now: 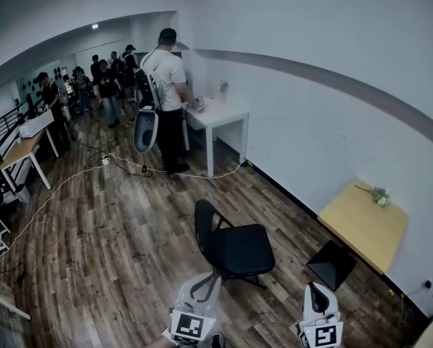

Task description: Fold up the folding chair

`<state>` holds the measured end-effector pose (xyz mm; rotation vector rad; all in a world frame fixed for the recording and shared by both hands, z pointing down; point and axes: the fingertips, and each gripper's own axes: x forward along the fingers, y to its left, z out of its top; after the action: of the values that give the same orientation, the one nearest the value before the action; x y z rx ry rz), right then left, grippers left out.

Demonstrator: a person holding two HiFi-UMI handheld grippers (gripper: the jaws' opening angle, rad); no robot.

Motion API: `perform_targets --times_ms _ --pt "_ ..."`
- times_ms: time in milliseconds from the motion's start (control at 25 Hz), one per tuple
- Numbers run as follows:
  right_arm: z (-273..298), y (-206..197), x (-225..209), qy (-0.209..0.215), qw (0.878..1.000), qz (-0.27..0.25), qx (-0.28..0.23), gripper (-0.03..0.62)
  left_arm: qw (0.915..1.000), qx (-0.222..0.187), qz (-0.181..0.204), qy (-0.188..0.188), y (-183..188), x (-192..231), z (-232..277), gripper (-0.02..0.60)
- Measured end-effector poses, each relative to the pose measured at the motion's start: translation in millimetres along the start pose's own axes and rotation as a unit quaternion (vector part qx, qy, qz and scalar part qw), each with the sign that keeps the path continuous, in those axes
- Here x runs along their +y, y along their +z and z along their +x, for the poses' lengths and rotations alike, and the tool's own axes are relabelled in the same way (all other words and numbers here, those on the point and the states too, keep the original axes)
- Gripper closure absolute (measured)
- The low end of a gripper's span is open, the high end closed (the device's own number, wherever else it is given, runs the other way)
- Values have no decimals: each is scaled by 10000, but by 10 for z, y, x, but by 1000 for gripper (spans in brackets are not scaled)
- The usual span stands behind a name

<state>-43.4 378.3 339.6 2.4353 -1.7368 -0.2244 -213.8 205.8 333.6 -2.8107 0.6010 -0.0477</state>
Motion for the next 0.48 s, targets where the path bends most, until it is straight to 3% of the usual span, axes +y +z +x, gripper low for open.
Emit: perform_targets --times_ms 480 --pt "1136 -95 79 -20 9998 -55 211 591 9993 209 -320 -62 -494 836 765 541"
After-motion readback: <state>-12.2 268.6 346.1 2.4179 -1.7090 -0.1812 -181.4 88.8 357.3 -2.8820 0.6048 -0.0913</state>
